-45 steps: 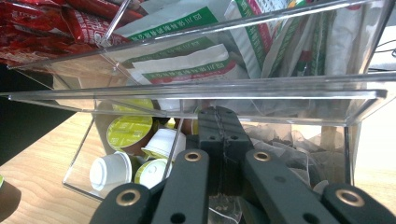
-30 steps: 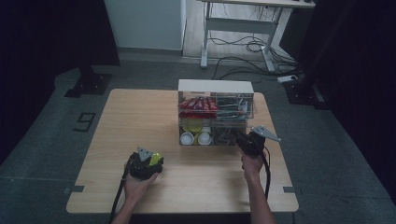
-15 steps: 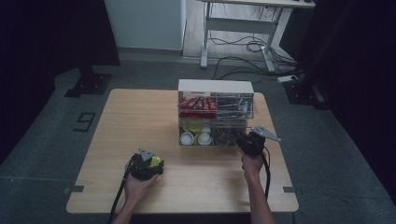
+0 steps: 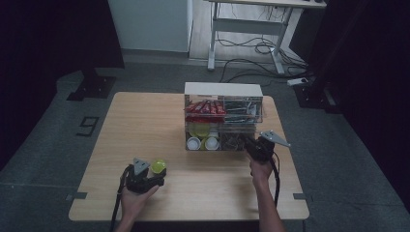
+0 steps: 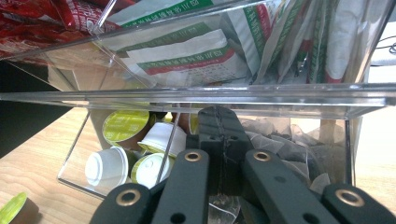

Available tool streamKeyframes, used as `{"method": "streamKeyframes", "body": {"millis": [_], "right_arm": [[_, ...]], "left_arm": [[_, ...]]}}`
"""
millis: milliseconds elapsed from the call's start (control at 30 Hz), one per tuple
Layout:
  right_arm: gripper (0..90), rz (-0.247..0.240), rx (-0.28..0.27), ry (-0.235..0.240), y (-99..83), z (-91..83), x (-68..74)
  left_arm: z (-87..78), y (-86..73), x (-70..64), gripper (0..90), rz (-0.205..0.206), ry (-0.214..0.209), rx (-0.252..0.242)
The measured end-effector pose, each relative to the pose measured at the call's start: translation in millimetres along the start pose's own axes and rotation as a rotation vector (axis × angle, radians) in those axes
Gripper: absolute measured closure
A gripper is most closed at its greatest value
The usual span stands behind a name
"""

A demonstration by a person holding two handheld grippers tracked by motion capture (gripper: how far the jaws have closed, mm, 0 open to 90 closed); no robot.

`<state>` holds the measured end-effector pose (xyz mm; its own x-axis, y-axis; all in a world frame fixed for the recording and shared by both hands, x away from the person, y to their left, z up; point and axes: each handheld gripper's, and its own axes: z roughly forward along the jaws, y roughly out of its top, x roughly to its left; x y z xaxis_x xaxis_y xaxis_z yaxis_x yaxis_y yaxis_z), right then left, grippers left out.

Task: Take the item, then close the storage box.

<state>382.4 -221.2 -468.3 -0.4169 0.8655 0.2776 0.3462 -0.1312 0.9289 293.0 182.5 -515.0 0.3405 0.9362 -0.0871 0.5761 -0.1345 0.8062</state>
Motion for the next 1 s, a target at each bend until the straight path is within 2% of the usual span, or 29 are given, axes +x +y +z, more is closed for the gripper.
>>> {"method": "streamKeyframes", "body": {"millis": [100,267,500,1000], "right_arm": [[89.5,-0.003,0.002,-0.004,-0.5,-0.1,0.5],[89.5,-0.01,0.005,-0.011,-1.1,-2.1,2.3],[89.5,-0.021,0.016,-0.011,-3.3,-3.0,5.0],[89.5,-0.021,0.05,-0.019,-15.7,-6.6,6.7]], "left_arm": [[-5.3,-5.1,6.5,20.3,-0.002,0.013,0.006],[-16.7,-8.4,15.9,20.4,-0.03,0.014,-0.018],[-22.2,-10.6,17.5,21.1,-0.037,0.01,-0.031],[-22.1,-12.9,19.5,22.6,-0.044,-0.019,-0.016]]}}
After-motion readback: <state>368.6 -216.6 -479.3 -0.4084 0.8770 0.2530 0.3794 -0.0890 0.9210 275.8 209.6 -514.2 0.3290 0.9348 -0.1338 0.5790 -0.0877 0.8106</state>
